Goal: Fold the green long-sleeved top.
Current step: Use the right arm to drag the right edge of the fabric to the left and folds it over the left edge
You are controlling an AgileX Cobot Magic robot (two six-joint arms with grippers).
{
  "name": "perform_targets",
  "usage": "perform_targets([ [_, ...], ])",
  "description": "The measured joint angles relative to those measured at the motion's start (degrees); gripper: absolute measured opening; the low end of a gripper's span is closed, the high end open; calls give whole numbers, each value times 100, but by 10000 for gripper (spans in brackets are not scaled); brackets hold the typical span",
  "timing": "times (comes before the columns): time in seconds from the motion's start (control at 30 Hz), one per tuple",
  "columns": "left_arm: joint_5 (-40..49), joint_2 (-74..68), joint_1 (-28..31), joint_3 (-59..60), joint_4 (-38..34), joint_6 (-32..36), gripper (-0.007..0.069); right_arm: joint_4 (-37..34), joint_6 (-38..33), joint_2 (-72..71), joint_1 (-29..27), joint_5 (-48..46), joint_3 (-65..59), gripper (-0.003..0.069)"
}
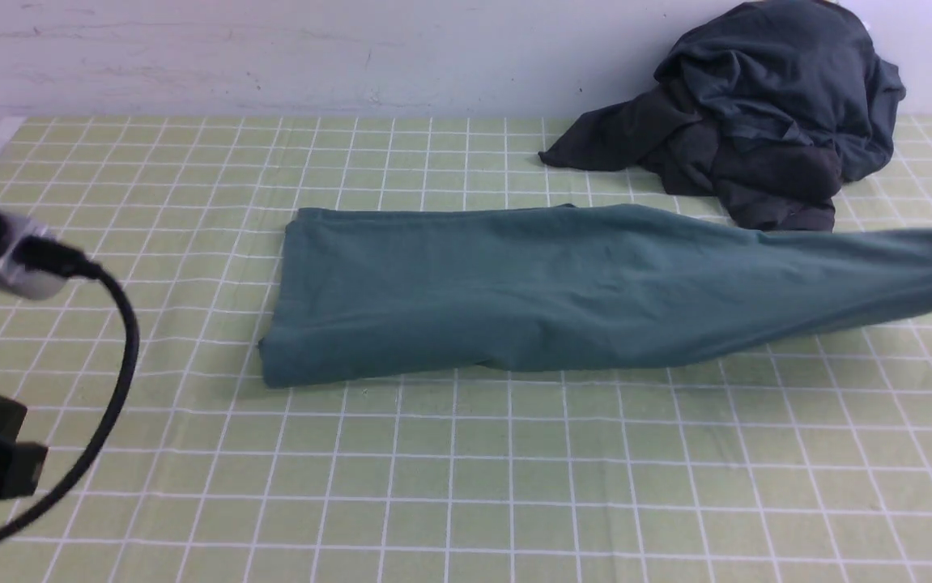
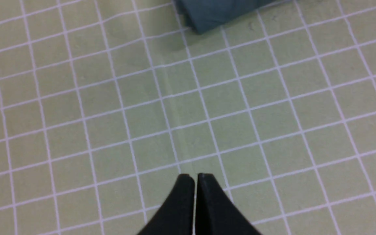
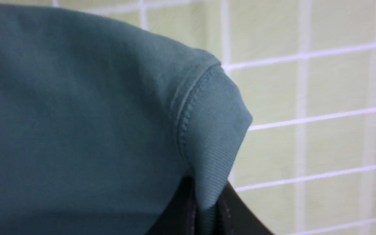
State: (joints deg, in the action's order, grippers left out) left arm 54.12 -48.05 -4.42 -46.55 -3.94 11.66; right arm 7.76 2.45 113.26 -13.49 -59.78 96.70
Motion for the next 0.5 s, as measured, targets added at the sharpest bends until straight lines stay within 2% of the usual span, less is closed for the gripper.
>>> perform_targets([
  [0.03,-496,312,0,612,81,-143,-3,182,104,-359,-19,-72,170,24],
  [0.13,-1592,691,0,1484,80,-312,-3,48,130,-947,74,-154,497,22],
  [0.2,-1873,794,0,1726,25,-393,-3,-113,87,-1142,211,-177,651,22],
  [0.23,-2148,903,0,1870,-73,-446,-3,-341,21,-1337,559,-177,860,22],
  [0.27,-2164,912,0,1882,-100,-446,-3,-371,15,-1350,606,-177,880,22],
  [0.37,-2455,1001,0,1890,-289,-480,-3,-917,-39,-1343,1684,-151,1004,22],
  [0.4,-2468,1001,0,1890,-297,-480,-3,-917,-46,-1327,1752,-151,1004,22],
  [0.43,-2480,1001,0,1890,-320,-480,-3,-1155,-58,-1150,2290,-107,1004,22],
  [0.5,-2485,1001,0,1890,-337,-480,-3,-1332,-142,-856,2860,44,1004,22],
])
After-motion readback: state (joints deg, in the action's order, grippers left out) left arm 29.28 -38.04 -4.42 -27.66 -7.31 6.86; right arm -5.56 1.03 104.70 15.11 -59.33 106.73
